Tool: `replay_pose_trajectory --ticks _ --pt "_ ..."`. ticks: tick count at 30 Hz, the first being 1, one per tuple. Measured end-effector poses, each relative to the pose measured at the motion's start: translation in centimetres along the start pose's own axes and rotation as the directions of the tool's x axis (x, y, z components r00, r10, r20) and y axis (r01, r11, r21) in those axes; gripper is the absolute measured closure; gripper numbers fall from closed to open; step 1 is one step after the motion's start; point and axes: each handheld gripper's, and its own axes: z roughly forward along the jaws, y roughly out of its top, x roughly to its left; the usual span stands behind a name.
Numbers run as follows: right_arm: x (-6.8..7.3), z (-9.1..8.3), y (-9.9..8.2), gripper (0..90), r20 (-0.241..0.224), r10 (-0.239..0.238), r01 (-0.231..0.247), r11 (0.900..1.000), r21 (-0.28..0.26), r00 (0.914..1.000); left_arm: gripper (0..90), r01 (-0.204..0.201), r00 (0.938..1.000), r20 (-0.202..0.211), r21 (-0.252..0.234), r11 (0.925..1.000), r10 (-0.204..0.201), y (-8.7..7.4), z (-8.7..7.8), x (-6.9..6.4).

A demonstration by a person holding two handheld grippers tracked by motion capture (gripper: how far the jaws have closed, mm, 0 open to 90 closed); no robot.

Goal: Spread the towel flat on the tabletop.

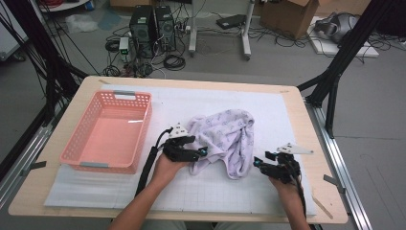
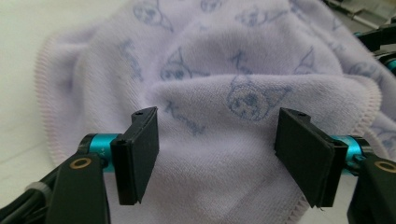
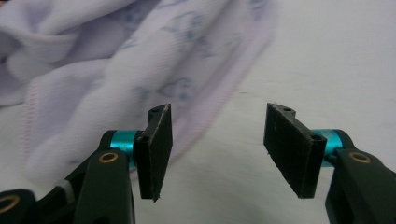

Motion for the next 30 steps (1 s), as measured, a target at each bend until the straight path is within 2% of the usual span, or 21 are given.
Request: replay_pose_trajectory --ticks 2,3,4,5,6,7,8,10,12,14,16,20,25,27,30 --pt "0.9 1.3 0.2 42.7 -0.017 -0.023 0.024 0.9991 0.036 0.9996 38.5 -0.02 0.9998 -0.003 0.033 0.9993 0.02 -0.2 0.7 -0.1" --pt "1.2 2.0 0.3 43.7 -0.021 -0.035 0.036 0.9977 0.058 0.9992 43.7 -0.046 0.9989 -0.011 0.052 0.9976 0.046 -0.3 0.9 -0.2" --pt "1.6 2.7 0.4 45.2 -0.017 -0.047 0.049 0.9958 0.077 0.9987 49.3 -0.058 0.9981 -0.018 0.066 0.9961 0.059 -0.3 1.0 -0.3" --pt "1.9 3.0 0.4 47.9 0.006 -0.075 0.074 0.9941 0.079 0.9972 55.7 -0.062 0.9979 -0.014 0.066 0.9959 0.063 -0.3 1.0 -0.3" --pt "2.0 3.1 0.6 54.4 0.002 -0.084 0.084 0.9933 0.08 0.9964 63.6 -0.084 0.9961 -0.021 0.069 0.9941 0.085 -0.3 0.9 -0.4" --pt "2.0 3.1 0.6 63.4 -0.021 -0.074 0.076 0.9937 0.082 0.997 72.4 -0.102 0.9942 -0.029 0.072 0.9922 0.104 -0.2 0.7 -0.3" --pt "2.0 3.0 0.6 79.8 -0.037 -0.07 0.073 0.9935 0.087 0.9969 79.4 -0.103 0.994 -0.032 0.067 0.9925 0.105 -0.2 0.6 -0.2" --pt "2.1 2.5 0.5 83.8 -0.042 -0.079 0.084 0.9904 0.11 0.9959 82.7 -0.1 0.9936 -0.048 0.051 0.9937 0.102 0.0 0.2 0.2" --pt "1.9 1.8 0.4 84.4 -0.044 -0.076 0.081 0.9874 0.135 0.9961 83.2 -0.096 0.9925 -0.072 0.038 0.9947 0.099 0.1 -0.2 0.6" --pt "1.5 0.5 -0.3 84.4 -0.023 -0.081 0.084 0.9864 0.141 0.9964 83.3 -0.086 0.9929 -0.08 0.028 0.9959 0.088 0.1 -0.4 0.9" --pt "1.0 -1.0 -1.2 84.4 -0.001 -0.079 0.079 0.988 0.133 0.9968 83.2 -0.077 0.9932 -0.086 0.016 0.9969 0.079 0.1 -0.6 1.1" --pt "0.2 -4.2 -2.7 84.4 0.024 -0.079 0.076 0.9908 0.112 0.9966 83.5 -0.086 0.9899 -0.115 -0.025 0.996 0.082 0.7 -1.2 1.2" --pt "0.1 -7.7 -5.1 84.3 0.029 -0.063 0.06 0.9932 0.1 0.9976 83.2 -0.049 0.9908 -0.13 -0.096 0.9941 0.037 1.2 -2.6 1.8" --pt "0.1 -8.2 -5.3 79.0 0.033 -0.065 0.063 0.9955 0.071 0.9973 77.5 -0.023 0.9922 -0.124 -0.127 0.9916 0.007 1.2 -2.8 1.9" --pt "0.1 -7.7 -4.1 59.9 0.067 -0.055 0.054 0.9984 0.012 0.9963 54.1 -0.002 0.9928 -0.119 -0.137 0.9905 -0.015 1.2 -2.8 1.9"
